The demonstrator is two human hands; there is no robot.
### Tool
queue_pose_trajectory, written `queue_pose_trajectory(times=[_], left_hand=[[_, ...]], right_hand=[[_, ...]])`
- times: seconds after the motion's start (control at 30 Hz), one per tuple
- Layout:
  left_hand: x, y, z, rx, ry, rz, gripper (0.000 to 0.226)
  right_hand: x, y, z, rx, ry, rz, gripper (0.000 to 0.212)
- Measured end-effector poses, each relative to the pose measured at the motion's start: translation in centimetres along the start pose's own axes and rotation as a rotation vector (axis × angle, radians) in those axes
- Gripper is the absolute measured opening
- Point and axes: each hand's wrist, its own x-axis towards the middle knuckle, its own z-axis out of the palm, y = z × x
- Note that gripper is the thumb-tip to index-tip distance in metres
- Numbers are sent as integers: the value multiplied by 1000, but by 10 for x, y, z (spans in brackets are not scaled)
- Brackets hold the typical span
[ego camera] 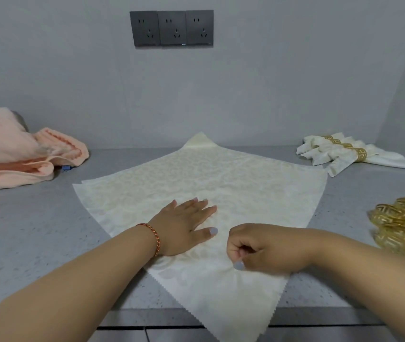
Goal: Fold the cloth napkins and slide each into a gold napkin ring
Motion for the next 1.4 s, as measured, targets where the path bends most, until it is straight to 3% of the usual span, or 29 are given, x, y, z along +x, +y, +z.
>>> queue_pose_trajectory(times=[0.1,0.13,0.23,0.27,0.33,0.4,0.5,0.6,0.67,0.77,0.9,0.97,1.03,1.1,1.17,1.27,1.33,1.4], left_hand=[[-9,1,1,-58,-31,29,62],[-14,2,-3,-211,-42,40,59],[-43,-2,-22,-1062,-123,82,61],[-50,-4,-30,-1142,-157,129,64],[-64,-2,-37,-929,-167,198,64],[-65,4,-34,-731,-13,169,49],[-59,7,-32,-839,140,55,10],[-61,8,-36,-858,91,42,12],[-65,12,-39,-836,52,77,14],[-65,21,-38,-836,26,71,20],[-61,26,-33,-913,64,-59,40],[-59,26,-33,-1088,87,-173,40],[-55,24,-33,-1244,89,-304,31],[-53,24,-32,-1274,76,-363,34],[-53,22,-32,-1272,76,-360,45],[-68,16,-38,-1297,75,-211,71],[-83,8,-35,-1008,125,-36,61],[-95,-1,-27,-833,190,-8,36]], right_hand=[[-3,-2,-8,160,-45,60,20],[-3,-2,-10,246,-37,80,22],[2,2,-18,577,-8,155,25],[5,4,-21,667,-18,178,26],[10,9,-24,790,-45,213,26],[15,13,-27,835,-56,232,25],[18,15,-29,899,-54,246,20],[16,17,-29,897,-102,222,25],[15,17,-29,764,-160,198,32],[15,14,-26,607,-173,185,19],[9,12,-20,694,40,91,13],[-5,15,-23,683,16,-19,45],[-18,14,-20,365,49,-27,63],[-18,13,-15,135,293,13,46],[-12,9,-13,185,558,54,27],[-9,13,-17,274,710,152,27],[-14,13,-17,361,702,157,39],[-22,9,-12,427,666,160,43]])
